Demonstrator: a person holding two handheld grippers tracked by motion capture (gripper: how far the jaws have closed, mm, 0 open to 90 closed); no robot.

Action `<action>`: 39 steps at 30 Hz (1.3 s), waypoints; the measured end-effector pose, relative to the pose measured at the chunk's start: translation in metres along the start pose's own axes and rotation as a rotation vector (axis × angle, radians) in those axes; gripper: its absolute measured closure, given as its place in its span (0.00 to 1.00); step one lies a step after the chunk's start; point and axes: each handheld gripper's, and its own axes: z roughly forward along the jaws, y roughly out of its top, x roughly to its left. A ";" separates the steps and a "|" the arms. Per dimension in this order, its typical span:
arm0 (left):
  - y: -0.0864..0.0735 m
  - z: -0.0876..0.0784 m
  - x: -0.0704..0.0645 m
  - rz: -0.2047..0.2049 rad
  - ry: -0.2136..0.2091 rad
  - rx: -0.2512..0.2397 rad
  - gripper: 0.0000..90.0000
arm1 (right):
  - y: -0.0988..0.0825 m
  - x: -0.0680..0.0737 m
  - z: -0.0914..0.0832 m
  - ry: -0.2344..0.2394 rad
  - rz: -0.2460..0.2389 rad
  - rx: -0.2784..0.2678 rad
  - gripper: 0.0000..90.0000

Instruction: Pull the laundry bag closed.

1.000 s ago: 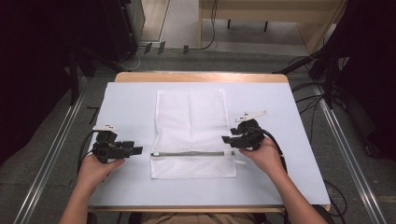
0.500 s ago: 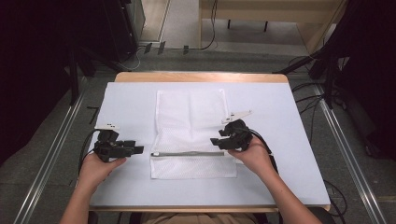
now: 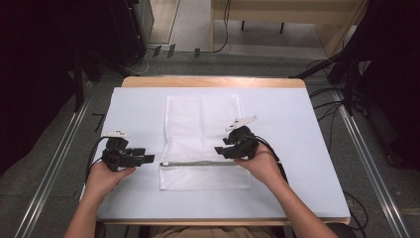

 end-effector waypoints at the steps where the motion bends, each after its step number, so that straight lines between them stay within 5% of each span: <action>1: 0.001 0.001 0.000 -0.001 -0.003 -0.001 0.44 | 0.001 0.001 0.001 0.000 -0.009 -0.004 0.59; 39: 0.005 0.005 0.006 0.008 -0.019 -0.006 0.45 | 0.027 0.067 0.059 0.132 -0.093 0.021 0.72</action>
